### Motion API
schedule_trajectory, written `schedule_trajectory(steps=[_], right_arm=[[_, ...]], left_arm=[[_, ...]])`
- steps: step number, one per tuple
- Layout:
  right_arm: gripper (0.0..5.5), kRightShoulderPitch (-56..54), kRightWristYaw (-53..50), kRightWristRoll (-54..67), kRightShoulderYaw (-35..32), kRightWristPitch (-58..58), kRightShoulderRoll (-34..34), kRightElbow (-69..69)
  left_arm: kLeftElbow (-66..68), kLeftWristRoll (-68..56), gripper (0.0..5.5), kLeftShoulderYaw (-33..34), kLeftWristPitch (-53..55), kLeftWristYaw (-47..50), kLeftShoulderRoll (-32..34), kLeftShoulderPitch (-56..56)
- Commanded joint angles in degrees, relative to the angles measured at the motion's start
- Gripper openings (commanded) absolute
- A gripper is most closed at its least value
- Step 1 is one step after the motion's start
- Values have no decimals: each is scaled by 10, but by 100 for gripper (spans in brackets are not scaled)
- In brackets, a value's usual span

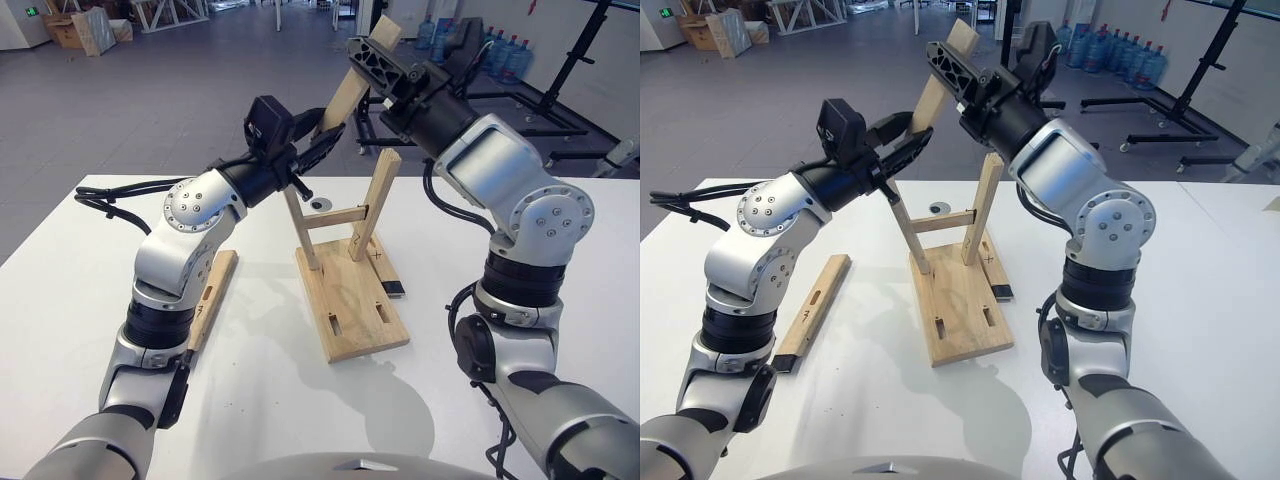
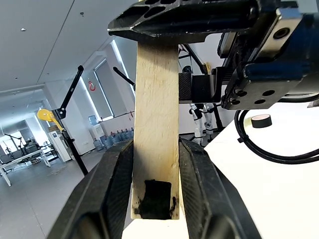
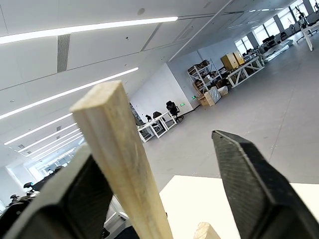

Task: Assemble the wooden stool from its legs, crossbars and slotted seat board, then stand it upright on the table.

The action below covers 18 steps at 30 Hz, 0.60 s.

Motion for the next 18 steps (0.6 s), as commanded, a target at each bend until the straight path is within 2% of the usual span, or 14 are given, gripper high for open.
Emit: schedule_trajectory(steps=[1, 7, 14, 16, 18], right_arm=[[272, 5, -6, 14, -6, -3, 6, -2], [272, 3, -6, 18, -12, -10, 10, -2], [150, 5, -10, 25, -14, -18, 15, -4], [97, 7, -12, 27, -10, -17, 18, -6], [95, 10, -14, 30, -5, -13, 21, -13]], left_arm=[[2, 9, 128, -5, -2, -3, -4, 4], [3, 16, 128, -9, -4, -8, -7, 10], [6, 21, 128, -9, -7, -10, -7, 13], [8, 21, 128, -8, -8, -11, -8, 9], [10, 21, 128, -7, -9, -11, -9, 5]])
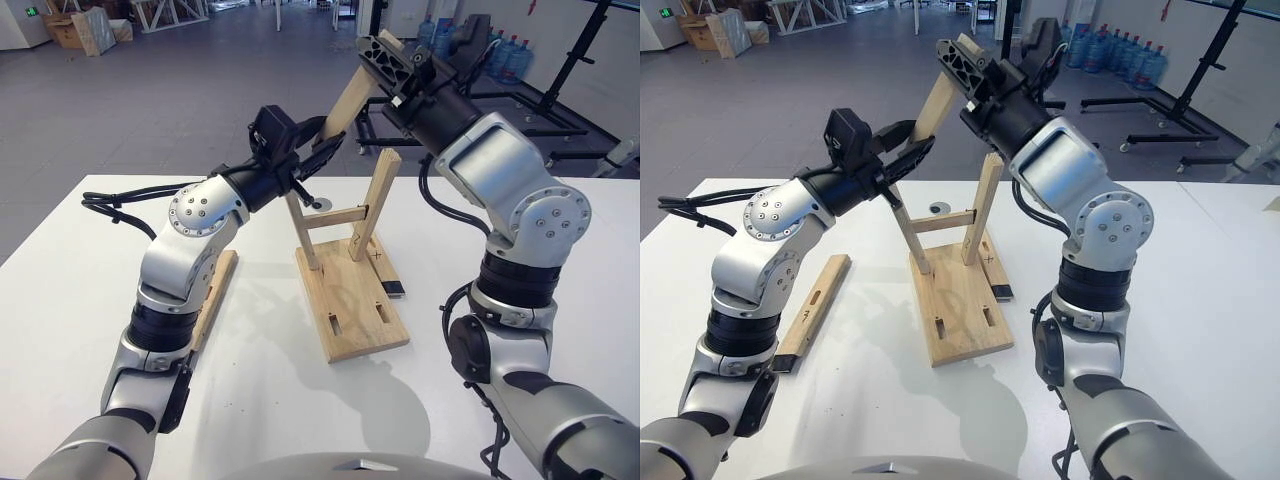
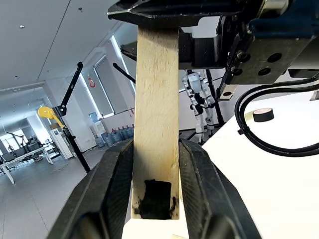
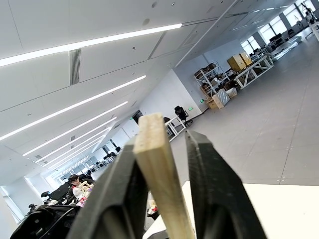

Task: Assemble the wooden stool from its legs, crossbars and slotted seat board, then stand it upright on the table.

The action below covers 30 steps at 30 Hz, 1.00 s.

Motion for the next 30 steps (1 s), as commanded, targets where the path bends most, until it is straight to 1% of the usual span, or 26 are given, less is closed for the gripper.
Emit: schedule_trajectory(steps=[1, 6, 8, 11, 14, 20, 21, 22, 27, 28, 30], right_arm=[[95, 10, -8, 10, 10, 4, 6, -14], [95, 10, -8, 9, 8, 2, 2, -12], [65, 11, -5, 2, 10, 2, -1, -13], [41, 15, 3, -49, 24, 14, -32, -19], [39, 20, 19, -100, 44, 23, -56, -26], [39, 22, 35, -135, 60, 26, -52, -37], [39, 25, 38, -144, 60, 26, -55, -38], [39, 28, 42, -151, 59, 27, -56, -38], [39, 44, 60, -172, 54, 29, -48, -30], [39, 48, 63, -164, 47, 27, -43, -27], [39, 53, 73, -132, 23, 34, -44, -23]], left_arm=[[4, 5, 128, 1, -5, -5, -3, -7], [8, 8, 128, 0, -7, -6, -4, -11], [9, 11, 128, -2, -9, -6, -5, -11], [7, 16, 128, -2, -9, -8, -4, -8], [2, 19, 128, 0, -6, -7, -2, -9], [5, 31, 128, 2, -2, -3, -2, -11], [6, 15, 164, 7, 12, -7, -8, -11], [4, -12, 175, 12, 34, -21, -13, -11], [-19, -21, 260, 24, 59, -9, -8, -3], [-27, -31, 279, 34, 70, -10, -4, -4], [-55, -72, 314, 77, 109, -6, 8, -8]])
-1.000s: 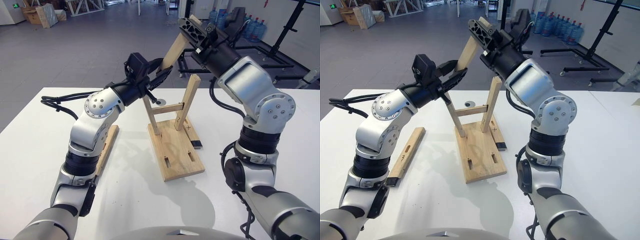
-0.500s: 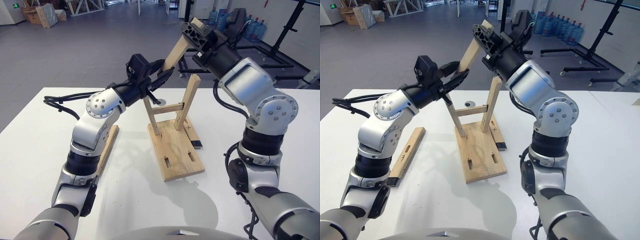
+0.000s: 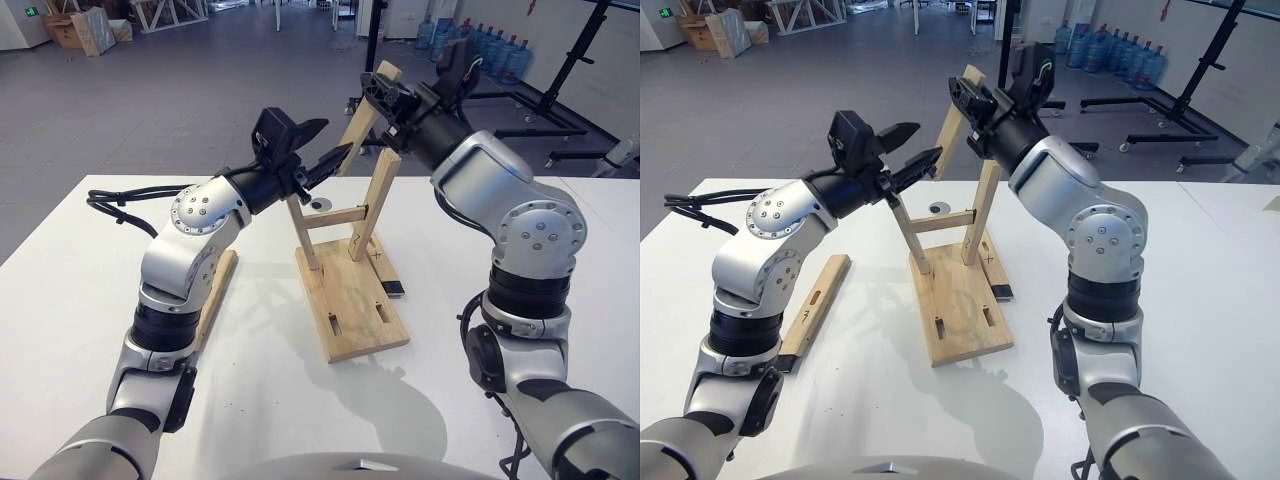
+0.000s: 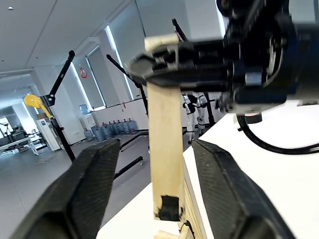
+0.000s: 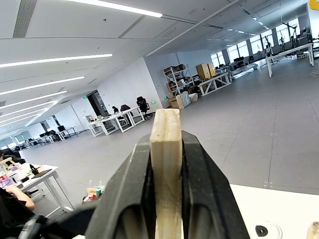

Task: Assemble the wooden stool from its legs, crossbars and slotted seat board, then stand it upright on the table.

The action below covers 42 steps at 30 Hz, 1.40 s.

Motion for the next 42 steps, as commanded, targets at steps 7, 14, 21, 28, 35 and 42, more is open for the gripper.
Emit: schedule_trajectory(steps=[7, 14, 21, 28, 35, 42], right_arm=[[39, 47, 87, 238, -268, 84, -263, 27], [39, 241, 202, -29, -227, -97, -175, 159], [39, 211, 345, -254, -123, -359, -40, 422], [39, 91, 407, -308, -128, -444, 2, 608], [39, 21, 459, -258, -187, -431, 54, 699], [39, 37, 450, -300, -182, -457, 76, 738]], left_arm=[[23, -310, 385, 328, 189, 129, 58, -164], [153, -276, 385, 363, 120, 142, 94, -106], [235, -218, 385, 294, 50, 78, 81, -55], [283, -188, 385, 252, 15, 39, 73, -52], [309, -175, 385, 232, 3, 20, 65, -62], [310, -171, 385, 229, -1, 17, 62, -60]])
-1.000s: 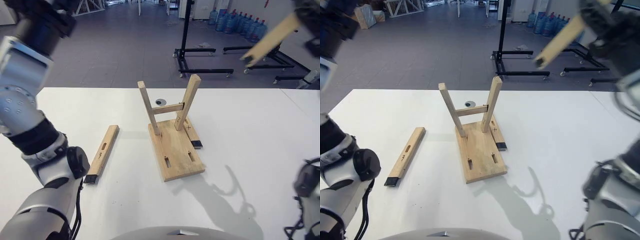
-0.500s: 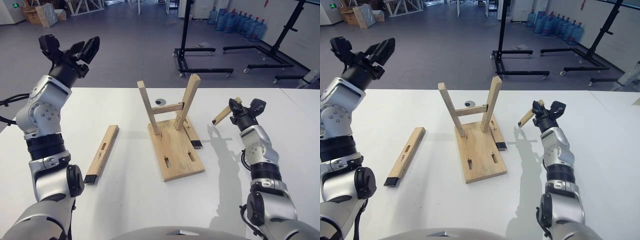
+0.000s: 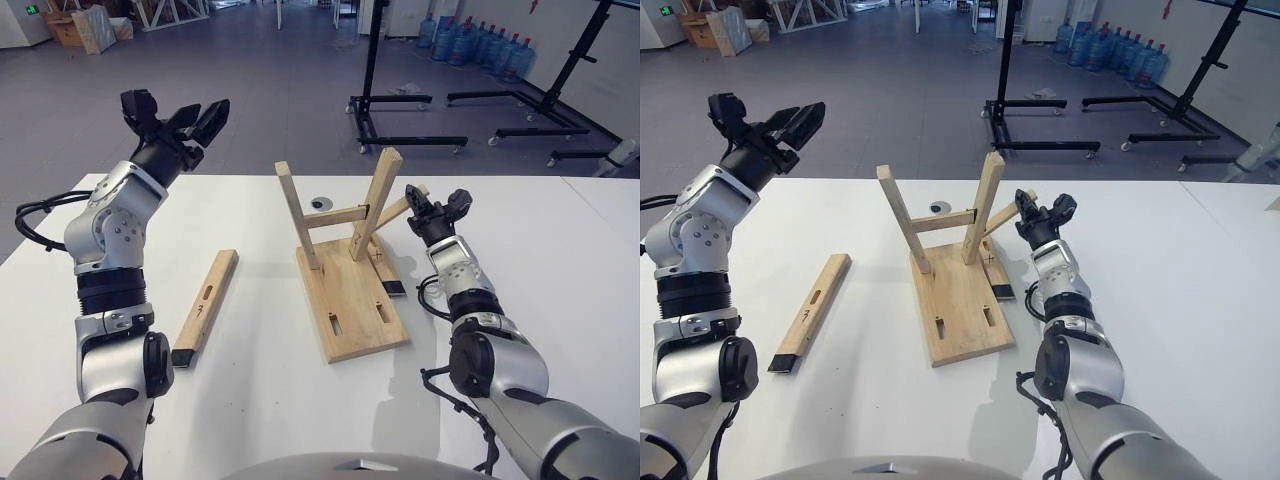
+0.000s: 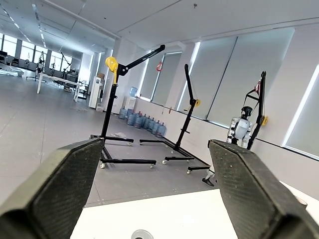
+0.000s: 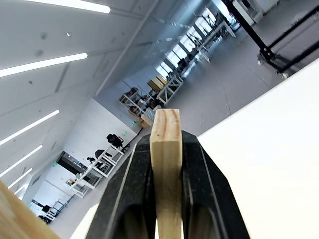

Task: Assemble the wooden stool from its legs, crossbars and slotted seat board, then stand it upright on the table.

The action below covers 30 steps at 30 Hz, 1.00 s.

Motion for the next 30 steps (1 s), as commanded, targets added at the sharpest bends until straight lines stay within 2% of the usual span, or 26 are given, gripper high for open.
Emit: schedule_trajectory(steps=[1, 14, 20, 30], right_arm=[[39, 12, -14, -29, 3, -21, 7, 17], [39, 22, -22, -44, -18, -25, 3, 21], [39, 14, -16, -18, -37, 11, -2, -33], [39, 45, -31, -33, -26, 30, 1, -66]], left_arm=[[-1, 5, 385, -2, -3, 0, -2, -1], [-24, 7, 385, -4, -3, 2, -6, 19], [-30, 6, 385, -5, -1, 3, -9, 21], [-44, 7, 385, -4, 0, 6, -12, 32]])
